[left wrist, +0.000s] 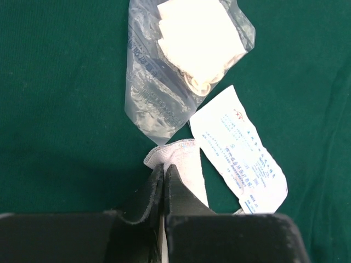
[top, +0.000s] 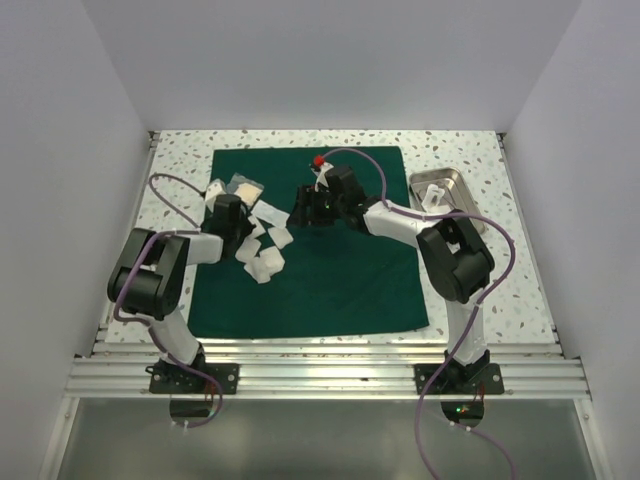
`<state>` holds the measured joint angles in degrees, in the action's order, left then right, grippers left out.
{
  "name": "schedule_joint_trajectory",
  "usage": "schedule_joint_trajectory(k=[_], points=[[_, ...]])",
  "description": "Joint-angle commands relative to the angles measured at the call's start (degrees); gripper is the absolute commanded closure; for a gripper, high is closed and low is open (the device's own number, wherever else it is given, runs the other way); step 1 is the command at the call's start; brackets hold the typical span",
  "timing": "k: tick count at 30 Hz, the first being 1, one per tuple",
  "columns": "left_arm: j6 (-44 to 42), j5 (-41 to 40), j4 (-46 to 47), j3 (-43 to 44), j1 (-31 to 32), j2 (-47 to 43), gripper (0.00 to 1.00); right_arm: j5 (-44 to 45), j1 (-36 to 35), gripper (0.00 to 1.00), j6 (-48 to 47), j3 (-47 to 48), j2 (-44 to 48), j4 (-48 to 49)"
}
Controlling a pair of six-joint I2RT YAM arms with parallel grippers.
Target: Prepare the surgical pack
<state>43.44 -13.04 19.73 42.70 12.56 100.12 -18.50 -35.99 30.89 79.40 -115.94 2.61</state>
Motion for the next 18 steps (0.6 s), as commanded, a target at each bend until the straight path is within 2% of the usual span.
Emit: schedule_joint_trajectory(k=[1,7,11,18], points=[[-2.3,1.1,-0.5,1.3,0.7,1.8,1.0,1.6,-0.1,0.33,0.1,0.5,1.9,0.9],[-3.3,4.6,-0.5,2.1,0.6,-0.4,1.0,0.5,0.0,0.33,1.0,0.8,1.8,1.6],[-2.2,9.3,1.8,0.0,0.1,-5.6,1.0,-1.9,0.0,0.32,2.0,1.7,0.7,3.4],[-0.5,16.1,2.6,-1.4,-1.2,-11.2,1.0,-6.5,0.2,0.25,3.8,1.8,-1.0,9.5]])
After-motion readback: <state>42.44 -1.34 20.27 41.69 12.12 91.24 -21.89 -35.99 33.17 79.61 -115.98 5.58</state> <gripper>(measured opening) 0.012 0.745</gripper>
